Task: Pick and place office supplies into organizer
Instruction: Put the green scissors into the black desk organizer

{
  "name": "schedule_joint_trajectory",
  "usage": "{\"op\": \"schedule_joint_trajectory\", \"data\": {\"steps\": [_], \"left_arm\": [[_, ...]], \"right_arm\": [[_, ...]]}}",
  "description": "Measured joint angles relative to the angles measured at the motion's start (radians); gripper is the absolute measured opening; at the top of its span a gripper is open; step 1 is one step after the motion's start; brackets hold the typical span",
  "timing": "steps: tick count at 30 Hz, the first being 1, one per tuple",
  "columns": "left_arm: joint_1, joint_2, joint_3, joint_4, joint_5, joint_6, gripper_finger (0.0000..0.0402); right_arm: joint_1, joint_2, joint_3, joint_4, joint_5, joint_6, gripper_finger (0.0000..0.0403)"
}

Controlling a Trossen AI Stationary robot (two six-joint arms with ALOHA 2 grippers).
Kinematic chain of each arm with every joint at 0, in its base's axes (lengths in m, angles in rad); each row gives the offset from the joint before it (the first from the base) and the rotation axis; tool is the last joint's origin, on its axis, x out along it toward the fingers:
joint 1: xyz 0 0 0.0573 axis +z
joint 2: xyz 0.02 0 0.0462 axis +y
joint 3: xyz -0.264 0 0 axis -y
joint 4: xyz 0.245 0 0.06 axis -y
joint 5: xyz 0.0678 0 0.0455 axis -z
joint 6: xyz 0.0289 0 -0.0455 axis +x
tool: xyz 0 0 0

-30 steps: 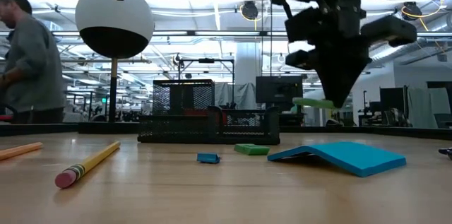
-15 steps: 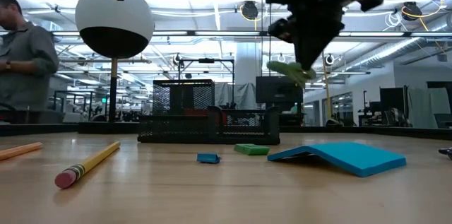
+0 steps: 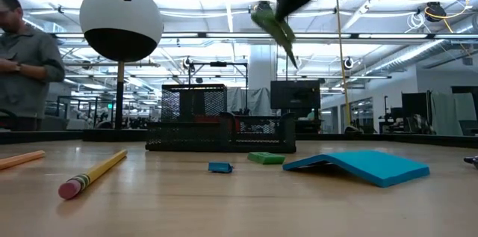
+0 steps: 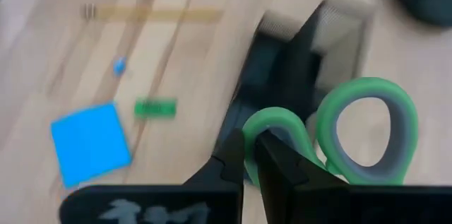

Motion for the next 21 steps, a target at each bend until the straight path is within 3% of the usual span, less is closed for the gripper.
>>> {"op": "schedule_joint_trajectory", "data": {"steps": [9, 21], "left_arm": [[-0.002, -0.001, 0.000, 0.020, 0.050, 0.008, 0.0131], [-0.023, -0.015, 0.000, 0.052, 0.177, 0.088, 0.0131]], "right_arm": [[0.000, -0.121, 0.002, 0.227, 0.000, 0.007, 0.0008], [-0.009, -0.116, -0.041, 0.448, 0.002, 0.085, 0.0008]]}}
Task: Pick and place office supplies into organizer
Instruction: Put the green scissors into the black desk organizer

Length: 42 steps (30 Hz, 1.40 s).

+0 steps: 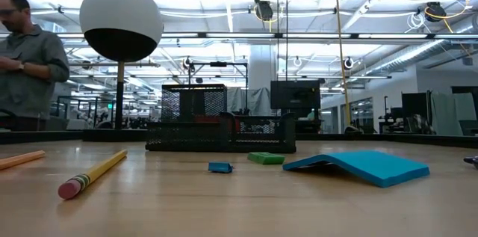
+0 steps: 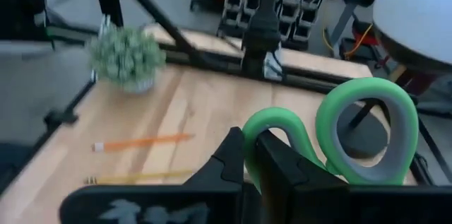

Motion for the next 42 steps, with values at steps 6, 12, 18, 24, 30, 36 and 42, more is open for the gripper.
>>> {"op": "schedule_joint_trajectory", "data": {"steps": [6, 12, 18, 24, 30, 36, 42], "left_arm": [[-0.054, 0.000, 0.000, 0.006, 0.002, 0.073, 0.0131], [-0.094, -0.006, 0.000, 0.018, -0.003, 0.126, 0.0131], [-0.123, -0.009, 0.000, 0.016, -0.004, 0.162, 0.0131], [-0.144, -0.011, 0.000, 0.015, -0.005, 0.181, 0.0131], [-0.163, -0.011, 0.000, 0.014, -0.023, 0.189, 0.0131], [-0.171, -0.011, 0.000, 0.014, -0.031, 0.208, 0.0131], [-0.171, -0.011, 0.000, 0.014, -0.031, 0.208, 0.0131]], "right_arm": [[0.000, -0.001, -0.025, 0.128, -0.003, 0.065, 0.0008], [0.000, -0.001, -0.026, 0.251, -0.004, 0.152, 0.0008], [0.000, -0.001, -0.035, 0.370, -0.004, 0.206, 0.0008], [-0.008, -0.001, -0.156, 0.602, -0.004, 0.284, 0.0008], [-0.052, 0.000, -0.303, 0.802, -0.049, 0.404, 0.0008], [-0.061, -0.001, -0.417, 1.007, -0.061, 0.490, 0.0008], [-0.049, 0.002, -0.451, 1.108, -0.060, 0.524, 0.0008]]}}
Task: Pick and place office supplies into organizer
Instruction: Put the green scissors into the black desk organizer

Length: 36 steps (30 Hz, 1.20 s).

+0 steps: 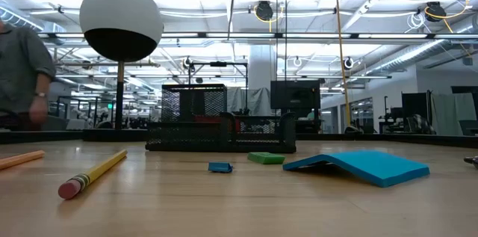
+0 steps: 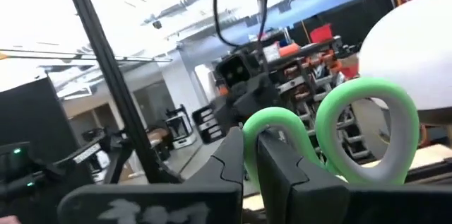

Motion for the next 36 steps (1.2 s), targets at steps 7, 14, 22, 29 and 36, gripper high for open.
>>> {"op": "schedule_joint_trajectory", "data": {"steps": [7, 14, 22, 29, 36], "left_arm": [[0.000, 0.000, 0.000, -0.001, 0.000, -0.001, 0.0131], [0.000, 0.000, 0.000, -0.001, 0.000, -0.002, 0.0131], [0.000, 0.000, 0.000, -0.002, 0.000, -0.003, 0.0131], [0.000, 0.000, 0.000, -0.004, 0.000, -0.002, 0.0131], [0.000, 0.000, 0.000, -0.006, 0.000, -0.002, 0.0131]], "right_arm": [[0.015, 0.060, -0.009, 0.124, 0.002, 0.033, 0.0009], [0.011, 0.139, -0.009, 0.190, 0.003, 0.080, 0.0009], [0.011, 0.191, -0.009, 0.230, 0.002, 0.106, 0.0009], [0.005, 0.259, -0.009, 0.261, 0.000, 0.146, 0.0009], [-0.012, 0.304, -0.009, 0.284, 0.000, 0.167, 0.0009]]}}
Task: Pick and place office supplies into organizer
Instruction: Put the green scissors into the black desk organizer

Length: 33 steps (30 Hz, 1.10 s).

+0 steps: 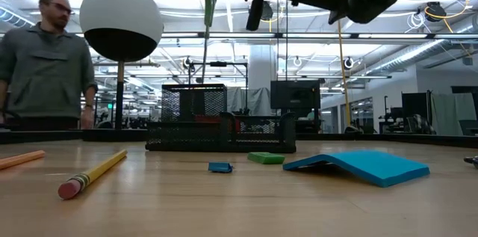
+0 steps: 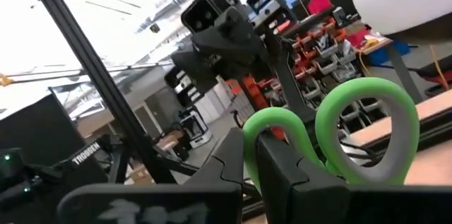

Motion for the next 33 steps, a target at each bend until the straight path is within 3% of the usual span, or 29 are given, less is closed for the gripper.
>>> {"op": "schedule_joint_trajectory", "data": {"steps": [9, 21, 33], "left_arm": [[0.000, 0.000, 0.000, -0.001, 0.000, 0.001, 0.0131], [0.000, 0.000, 0.000, -0.002, 0.001, 0.012, 0.0131], [0.000, 0.000, 0.000, -0.001, 0.000, 0.014, 0.0131]], "right_arm": [[-0.015, 0.059, -0.001, 0.005, 0.001, 0.029, 0.0009], [-0.035, 0.059, -0.133, 0.106, 0.057, 0.072, 0.0009], [-0.035, 0.065, -0.147, 0.104, 0.061, 0.063, 0.0009]]}}
